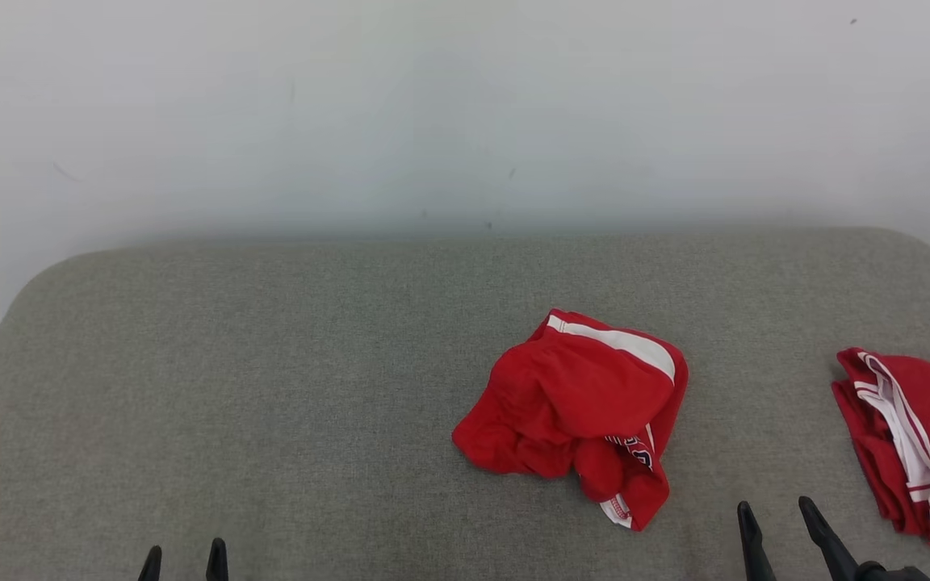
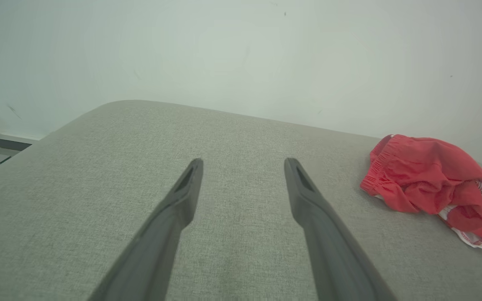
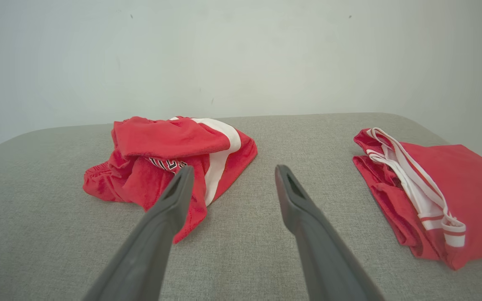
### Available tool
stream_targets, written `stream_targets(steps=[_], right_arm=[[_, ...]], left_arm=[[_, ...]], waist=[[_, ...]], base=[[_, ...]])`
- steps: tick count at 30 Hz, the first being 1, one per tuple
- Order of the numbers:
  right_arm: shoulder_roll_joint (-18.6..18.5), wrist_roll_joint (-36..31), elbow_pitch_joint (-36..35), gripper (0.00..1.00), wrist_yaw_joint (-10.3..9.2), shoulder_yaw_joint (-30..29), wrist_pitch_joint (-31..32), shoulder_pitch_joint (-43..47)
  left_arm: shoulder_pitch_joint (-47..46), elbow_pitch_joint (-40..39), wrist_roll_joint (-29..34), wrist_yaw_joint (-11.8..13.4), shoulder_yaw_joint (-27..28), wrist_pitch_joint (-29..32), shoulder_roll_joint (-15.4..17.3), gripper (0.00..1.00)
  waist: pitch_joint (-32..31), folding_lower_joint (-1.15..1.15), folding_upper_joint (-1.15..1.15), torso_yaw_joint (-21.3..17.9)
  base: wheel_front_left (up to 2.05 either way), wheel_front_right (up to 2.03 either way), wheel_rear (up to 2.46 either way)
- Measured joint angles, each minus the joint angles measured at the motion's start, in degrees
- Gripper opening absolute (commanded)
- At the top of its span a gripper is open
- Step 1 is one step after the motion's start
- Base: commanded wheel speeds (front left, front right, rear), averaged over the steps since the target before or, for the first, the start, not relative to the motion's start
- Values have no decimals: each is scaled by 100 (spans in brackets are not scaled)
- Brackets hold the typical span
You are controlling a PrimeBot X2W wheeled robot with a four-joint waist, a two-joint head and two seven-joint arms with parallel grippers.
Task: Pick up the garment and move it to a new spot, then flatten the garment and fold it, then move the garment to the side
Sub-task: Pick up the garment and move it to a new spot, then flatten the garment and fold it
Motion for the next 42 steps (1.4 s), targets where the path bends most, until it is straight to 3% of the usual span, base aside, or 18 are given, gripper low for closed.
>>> stream_targets(steps=[10, 42], right_arm=[[-3, 42, 136, 100, 0, 98, -26, 55], [-23, 98, 219, 100, 0, 277, -69, -88]], left_arm=[[51, 191, 75, -57, -20, 0, -146, 100], [-80, 334, 131, -91, -204, 0, -94, 100]], waist=[[21, 0, 0, -50], [191, 1, 0, -191]], base=[[0, 0, 0], [0, 0, 0]])
